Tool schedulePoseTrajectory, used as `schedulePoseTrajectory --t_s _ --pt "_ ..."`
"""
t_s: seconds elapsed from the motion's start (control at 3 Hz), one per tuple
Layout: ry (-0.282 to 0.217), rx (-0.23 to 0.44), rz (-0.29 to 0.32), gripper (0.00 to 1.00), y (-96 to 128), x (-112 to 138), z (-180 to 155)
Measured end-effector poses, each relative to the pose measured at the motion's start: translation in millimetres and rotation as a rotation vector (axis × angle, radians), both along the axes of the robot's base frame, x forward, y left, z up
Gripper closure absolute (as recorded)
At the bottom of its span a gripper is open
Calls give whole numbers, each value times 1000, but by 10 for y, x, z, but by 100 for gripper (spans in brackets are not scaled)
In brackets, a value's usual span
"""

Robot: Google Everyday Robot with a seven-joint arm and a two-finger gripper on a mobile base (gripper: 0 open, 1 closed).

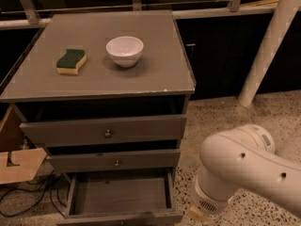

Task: Close bottom drawer

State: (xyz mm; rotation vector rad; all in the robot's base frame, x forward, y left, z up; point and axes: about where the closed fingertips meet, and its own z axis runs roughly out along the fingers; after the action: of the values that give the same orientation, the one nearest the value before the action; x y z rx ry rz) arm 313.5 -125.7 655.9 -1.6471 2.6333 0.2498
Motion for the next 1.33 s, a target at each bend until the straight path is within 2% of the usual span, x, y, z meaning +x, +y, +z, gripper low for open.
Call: schedulePoseTrajectory --t_s 0.33,0.67,1.0,1.33 --pt "15 30 -21 100 86 -39 -620" --pt "7 81 -66 100 330 389 -1105" --pt "7 81 -66 100 330 389 -1105" --pt "18 80 -96 100 304 288 -1317"
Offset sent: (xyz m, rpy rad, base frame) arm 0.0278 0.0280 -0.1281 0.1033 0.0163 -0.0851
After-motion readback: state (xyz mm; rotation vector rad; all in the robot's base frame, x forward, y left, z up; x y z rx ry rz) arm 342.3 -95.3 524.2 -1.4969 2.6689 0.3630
